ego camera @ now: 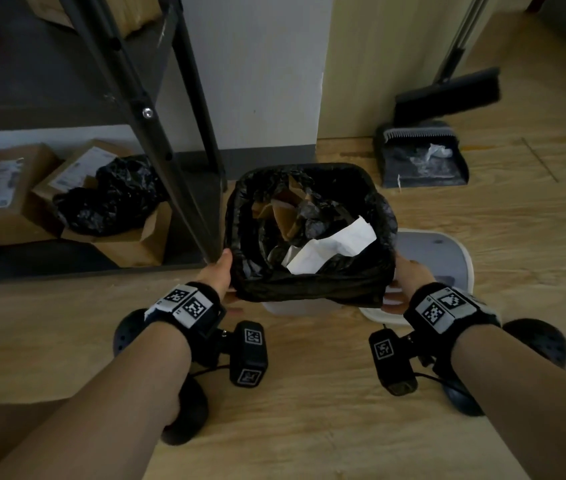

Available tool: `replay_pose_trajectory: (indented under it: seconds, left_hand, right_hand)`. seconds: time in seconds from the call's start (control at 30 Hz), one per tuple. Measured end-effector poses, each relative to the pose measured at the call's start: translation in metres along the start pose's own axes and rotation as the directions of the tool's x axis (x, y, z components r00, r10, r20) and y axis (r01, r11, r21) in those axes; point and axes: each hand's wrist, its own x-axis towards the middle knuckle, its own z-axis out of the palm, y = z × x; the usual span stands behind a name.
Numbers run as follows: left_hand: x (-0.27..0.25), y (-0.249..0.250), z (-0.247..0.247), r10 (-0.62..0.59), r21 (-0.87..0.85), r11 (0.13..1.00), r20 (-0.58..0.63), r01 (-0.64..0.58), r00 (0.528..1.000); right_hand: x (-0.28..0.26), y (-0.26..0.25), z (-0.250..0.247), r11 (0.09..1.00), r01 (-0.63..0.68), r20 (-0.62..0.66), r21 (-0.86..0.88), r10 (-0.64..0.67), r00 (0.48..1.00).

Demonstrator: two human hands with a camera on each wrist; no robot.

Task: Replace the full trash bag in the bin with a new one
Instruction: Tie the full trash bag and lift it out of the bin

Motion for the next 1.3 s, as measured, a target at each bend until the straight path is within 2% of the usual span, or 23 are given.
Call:
replay_pose_trajectory:
  seconds: [0.07,0.1,0.13,0.17,0.23,0.37,0.47,0.53,0.63,0.7,0.8,0.97,1.0,1.03,1.17,1.23,1.3]
  left_hand:
    - [-0.001,0.003,0.002,0.027,0.005,1.0,-0.016,-0.026,1.0]
    - [-0.001,0.004,0.002,0.079,0.036,0.996,-0.035,-0.078,0.996]
    - [-0.001,0.006,0.0,0.139,0.079,0.988,-0.055,-0.134,0.989]
    - [0.004,0.005,-0.003,0.196,0.126,0.974,-0.067,-0.186,0.978]
    - [0.009,0.005,-0.01,0.272,0.208,0.945,-0.071,-0.252,0.96]
    - [-0.009,0.012,-0.018,0.393,0.41,0.849,-0.067,-0.333,0.917]
    - [-0.023,0.02,-0.018,0.495,0.444,0.792,-0.066,-0.419,0.866]
    - [-0.031,0.027,-0.017,0.537,0.431,0.77,-0.041,-0.47,0.842]
    - [-0.037,0.038,-0.013,0.55,0.286,0.806,-0.036,-0.519,0.835]
    - [-0.036,0.043,-0.01,0.553,0.244,0.814,-0.05,-0.527,0.832]
    - [-0.033,0.045,-0.006,0.526,0.257,0.825,-0.024,-0.503,0.85]
    - [-0.043,0.038,-0.001,0.414,0.444,0.808,0.041,-0.388,0.909]
    - [-0.044,0.037,-0.001,0.412,0.455,0.802,0.045,-0.386,0.91]
    - [-0.043,0.037,-0.001,0.419,0.429,0.81,0.053,-0.4,0.906]
    - [-0.049,0.049,-0.002,0.452,0.126,0.88,0.069,-0.457,0.889]
    - [-0.054,0.059,-0.001,0.509,0.068,0.856,0.061,-0.512,0.859]
    - [-0.057,0.066,-0.002,0.565,0.079,0.819,0.068,-0.569,0.823]
  right_hand:
    - [-0.004,-0.004,0.001,0.999,-0.03,0.039,0.016,0.029,0.999]
    - [-0.006,-0.006,0.001,0.999,-0.009,0.036,-0.047,0.01,0.999]
    - [-0.006,-0.008,0.0,0.98,0.007,0.013,-0.2,-0.005,1.0]
    - [-0.007,-0.011,-0.003,0.974,0.004,-0.06,-0.228,-0.018,0.998]
    - [-0.009,-0.018,-0.005,0.911,0.025,-0.083,-0.411,-0.065,0.994]
    - [-0.011,-0.022,-0.017,0.856,0.095,-0.037,-0.509,-0.133,0.99]
    - [-0.015,-0.021,-0.024,0.888,0.171,-0.062,-0.427,-0.218,0.974]
    - [-0.016,-0.025,-0.027,0.946,0.178,-0.141,-0.271,-0.222,0.965]
    - [-0.027,-0.035,-0.025,0.932,0.288,-0.181,-0.219,-0.329,0.927]
    - [-0.036,-0.043,-0.022,0.926,0.32,-0.177,-0.199,-0.356,0.918]
    - [-0.042,-0.05,-0.02,0.93,0.303,-0.139,-0.207,-0.335,0.932]
    - [-0.051,-0.05,-0.02,0.906,0.249,-0.032,-0.342,-0.276,0.961]
    - [-0.05,-0.051,-0.02,0.911,0.258,-0.03,-0.321,-0.282,0.959]
    - [-0.051,-0.052,-0.02,0.926,0.272,-0.035,-0.26,-0.291,0.956]
    - [-0.051,-0.061,-0.017,0.939,0.344,-0.126,-0.003,-0.341,0.931]
    - [-0.048,-0.069,-0.015,0.923,0.383,-0.129,0.037,-0.376,0.918]
    - [-0.043,-0.077,-0.014,0.912,0.409,-0.103,0.035,-0.404,0.909]
